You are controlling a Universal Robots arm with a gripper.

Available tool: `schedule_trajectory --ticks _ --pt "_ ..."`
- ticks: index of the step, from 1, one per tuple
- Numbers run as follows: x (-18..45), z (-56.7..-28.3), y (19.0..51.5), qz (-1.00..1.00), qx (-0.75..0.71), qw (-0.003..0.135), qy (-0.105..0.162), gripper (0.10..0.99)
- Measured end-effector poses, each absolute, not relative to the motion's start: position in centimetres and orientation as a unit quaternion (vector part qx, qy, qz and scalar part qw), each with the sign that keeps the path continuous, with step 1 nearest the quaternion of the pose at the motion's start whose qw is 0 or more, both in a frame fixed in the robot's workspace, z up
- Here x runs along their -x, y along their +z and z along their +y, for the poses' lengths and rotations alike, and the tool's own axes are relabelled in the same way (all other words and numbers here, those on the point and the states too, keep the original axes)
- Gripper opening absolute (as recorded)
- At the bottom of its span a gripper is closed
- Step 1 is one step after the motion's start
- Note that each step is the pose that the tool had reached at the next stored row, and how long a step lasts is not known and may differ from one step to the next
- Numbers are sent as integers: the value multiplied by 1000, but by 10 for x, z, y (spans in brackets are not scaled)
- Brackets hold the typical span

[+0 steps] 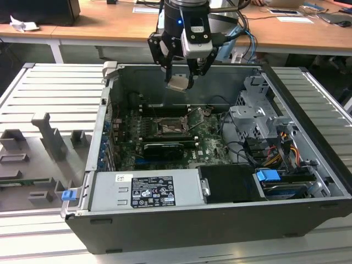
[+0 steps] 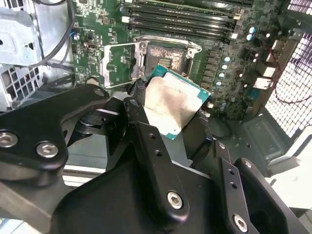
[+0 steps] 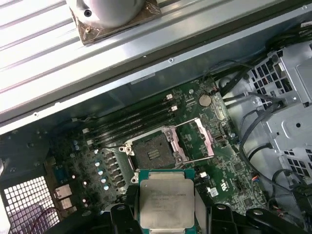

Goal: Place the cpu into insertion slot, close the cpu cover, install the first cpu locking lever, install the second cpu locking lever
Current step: 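Place the cpu into insertion slot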

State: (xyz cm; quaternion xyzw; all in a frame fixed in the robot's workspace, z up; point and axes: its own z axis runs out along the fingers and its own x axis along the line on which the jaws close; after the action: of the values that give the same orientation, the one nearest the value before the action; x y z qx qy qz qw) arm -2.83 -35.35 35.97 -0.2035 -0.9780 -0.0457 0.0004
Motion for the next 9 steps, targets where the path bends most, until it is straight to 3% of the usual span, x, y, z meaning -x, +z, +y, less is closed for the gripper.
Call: schedule_trajectory --ticks 9 --pt "28 -354 357 -975 218 0 -45 541"
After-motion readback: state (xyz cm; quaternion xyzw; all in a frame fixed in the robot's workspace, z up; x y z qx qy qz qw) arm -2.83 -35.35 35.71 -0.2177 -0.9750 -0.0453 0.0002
